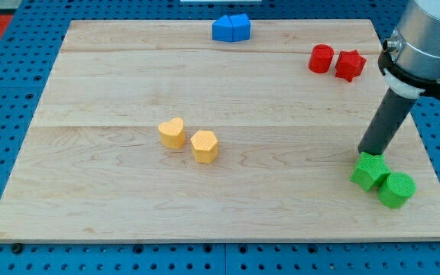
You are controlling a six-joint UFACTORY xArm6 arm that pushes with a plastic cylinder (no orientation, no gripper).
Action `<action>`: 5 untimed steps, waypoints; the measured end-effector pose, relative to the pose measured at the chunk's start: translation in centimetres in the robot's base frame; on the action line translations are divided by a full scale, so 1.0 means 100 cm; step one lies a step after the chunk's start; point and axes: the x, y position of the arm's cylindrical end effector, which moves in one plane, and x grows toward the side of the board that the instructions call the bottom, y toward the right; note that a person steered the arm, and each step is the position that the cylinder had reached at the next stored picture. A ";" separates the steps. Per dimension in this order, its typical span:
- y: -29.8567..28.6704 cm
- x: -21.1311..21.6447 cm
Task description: Drag the green star and green circle towards bottom right
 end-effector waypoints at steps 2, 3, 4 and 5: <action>-0.040 -0.004; -0.044 0.000; -0.028 0.010; -0.016 0.023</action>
